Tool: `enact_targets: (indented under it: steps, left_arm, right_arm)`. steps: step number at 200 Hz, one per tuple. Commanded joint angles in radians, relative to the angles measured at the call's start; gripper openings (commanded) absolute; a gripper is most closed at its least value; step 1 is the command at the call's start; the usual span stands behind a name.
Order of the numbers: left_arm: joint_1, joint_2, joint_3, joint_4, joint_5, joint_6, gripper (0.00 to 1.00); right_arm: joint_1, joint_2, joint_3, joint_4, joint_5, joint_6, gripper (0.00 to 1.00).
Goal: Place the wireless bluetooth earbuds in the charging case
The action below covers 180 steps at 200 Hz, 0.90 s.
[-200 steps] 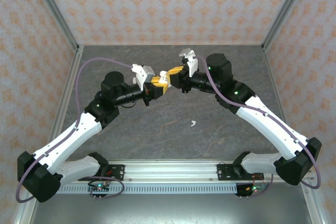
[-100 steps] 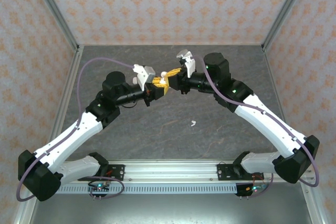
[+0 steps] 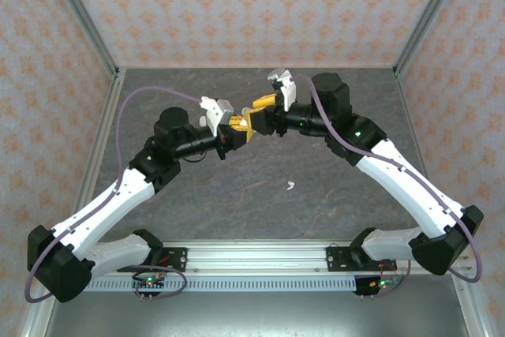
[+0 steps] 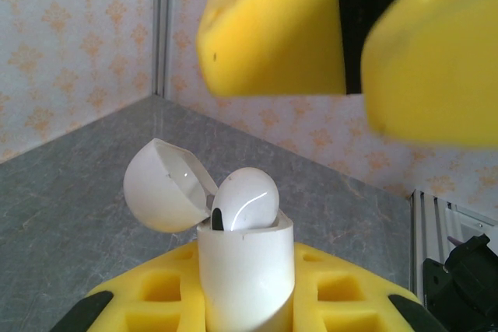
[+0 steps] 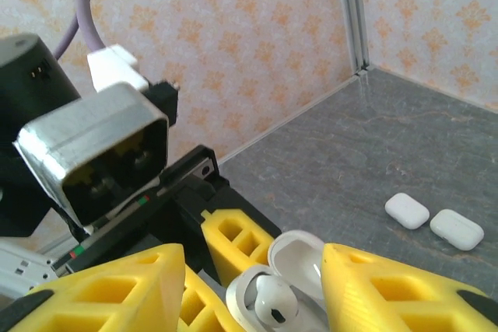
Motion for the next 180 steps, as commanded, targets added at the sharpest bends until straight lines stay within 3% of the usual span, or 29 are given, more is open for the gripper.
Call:
enact_targets:
  steps: [1,67,100,147,180]
  left_arm:
    - [-0.005,-0.015,0.012,0.035,-0.005,0.011,0.03]
    - [-0.005,-0.068,-0.026,0.049,-0.068,0.022,0.02]
    - [-0.004,-0.081,-0.031,0.039,-0.083,0.033,0.03]
    - [-0.004,-0.081,-0.027,0.033,-0.087,0.038,0.03]
    - [-0.003,-0.084,-0.027,0.028,-0.087,0.039,0.03]
  right_arm:
    - [-0.023,-0.042,0.034,-0.032,0.056,0.025,0.52]
    - [-0.153,-0.069,-0.061,-0.236,0.262,0.157,0.54]
    - [-0.164,-0.069,-0.140,-0.342,0.369,0.221,0.54]
    - [-0.164,-0.021,-0.298,-0.404,0.391,0.291,0.55]
    - [-0.161,0.063,-0.412,-0.364,0.331,0.353,0.53]
